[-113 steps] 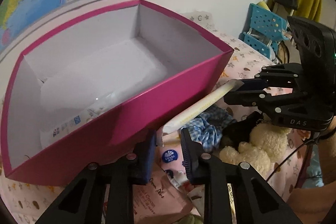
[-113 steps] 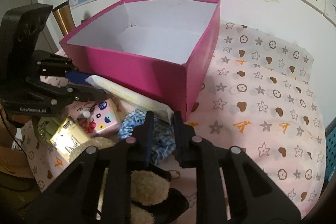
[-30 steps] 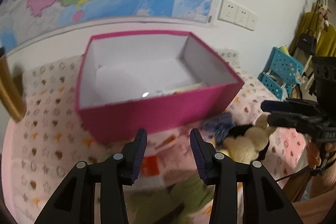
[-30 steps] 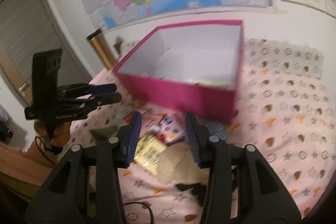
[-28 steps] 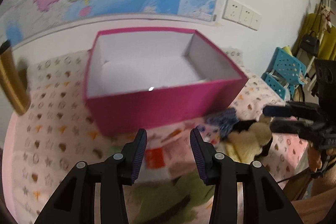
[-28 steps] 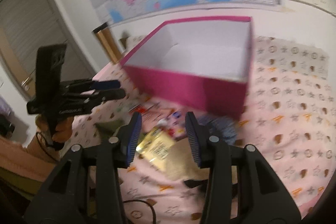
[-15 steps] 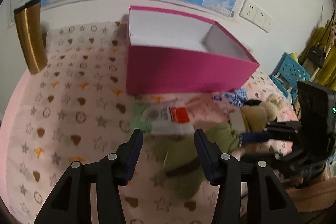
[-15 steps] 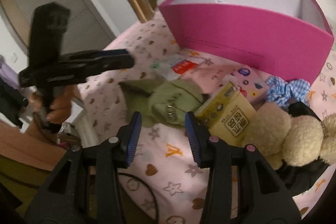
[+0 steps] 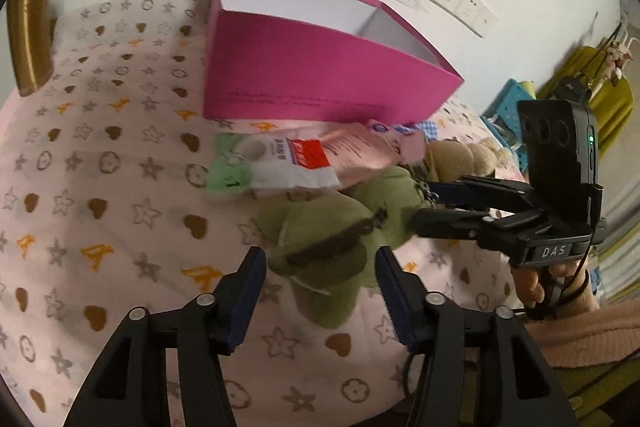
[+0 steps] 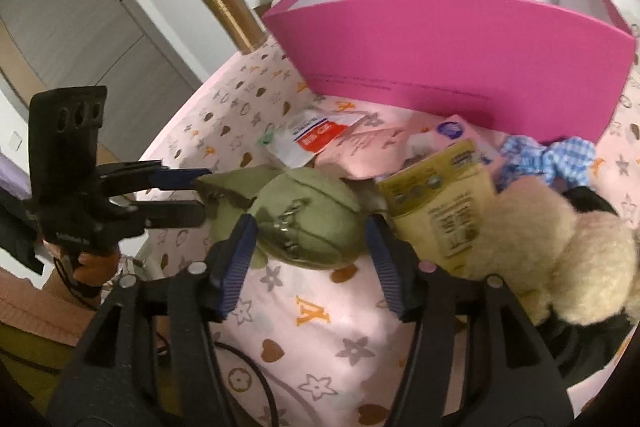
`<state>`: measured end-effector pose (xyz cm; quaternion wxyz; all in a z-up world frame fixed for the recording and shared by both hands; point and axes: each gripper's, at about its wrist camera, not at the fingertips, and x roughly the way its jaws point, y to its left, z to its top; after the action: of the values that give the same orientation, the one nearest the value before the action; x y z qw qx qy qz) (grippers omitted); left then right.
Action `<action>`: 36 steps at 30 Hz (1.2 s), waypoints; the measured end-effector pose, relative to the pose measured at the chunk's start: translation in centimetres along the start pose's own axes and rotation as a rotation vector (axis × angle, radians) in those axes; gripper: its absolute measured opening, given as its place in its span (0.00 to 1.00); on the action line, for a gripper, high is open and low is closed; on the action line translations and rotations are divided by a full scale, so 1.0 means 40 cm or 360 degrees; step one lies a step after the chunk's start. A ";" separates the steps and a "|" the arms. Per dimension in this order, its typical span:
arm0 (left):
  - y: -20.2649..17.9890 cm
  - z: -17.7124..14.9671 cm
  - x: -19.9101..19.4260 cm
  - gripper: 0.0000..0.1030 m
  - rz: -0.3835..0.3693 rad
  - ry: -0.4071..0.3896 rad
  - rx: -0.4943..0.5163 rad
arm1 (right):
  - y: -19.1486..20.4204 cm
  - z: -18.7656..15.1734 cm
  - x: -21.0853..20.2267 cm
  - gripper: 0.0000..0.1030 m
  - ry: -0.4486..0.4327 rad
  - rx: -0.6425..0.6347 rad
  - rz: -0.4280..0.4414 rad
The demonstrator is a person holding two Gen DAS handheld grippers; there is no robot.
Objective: Organize soft objects
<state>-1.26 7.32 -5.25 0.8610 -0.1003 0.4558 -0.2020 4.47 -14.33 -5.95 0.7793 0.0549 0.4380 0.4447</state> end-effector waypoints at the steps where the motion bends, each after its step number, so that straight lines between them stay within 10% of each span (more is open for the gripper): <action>1: -0.003 -0.002 0.004 0.44 -0.0011 0.0006 0.0004 | 0.004 -0.001 0.006 0.56 0.0007 -0.0005 -0.0006; 17: -0.052 0.049 -0.090 0.43 0.0030 -0.0177 0.0102 | 0.095 0.055 -0.082 0.52 -0.0139 -0.0165 -0.0061; 36: -0.099 0.368 -0.126 0.44 0.0223 -0.0494 0.0351 | 0.033 0.335 -0.164 0.52 -0.0417 -0.0207 -0.0213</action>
<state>7.34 5.80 8.24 0.9386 -0.0033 0.2988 -0.1723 11.95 -14.32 7.01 0.8595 0.0327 0.3056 0.4083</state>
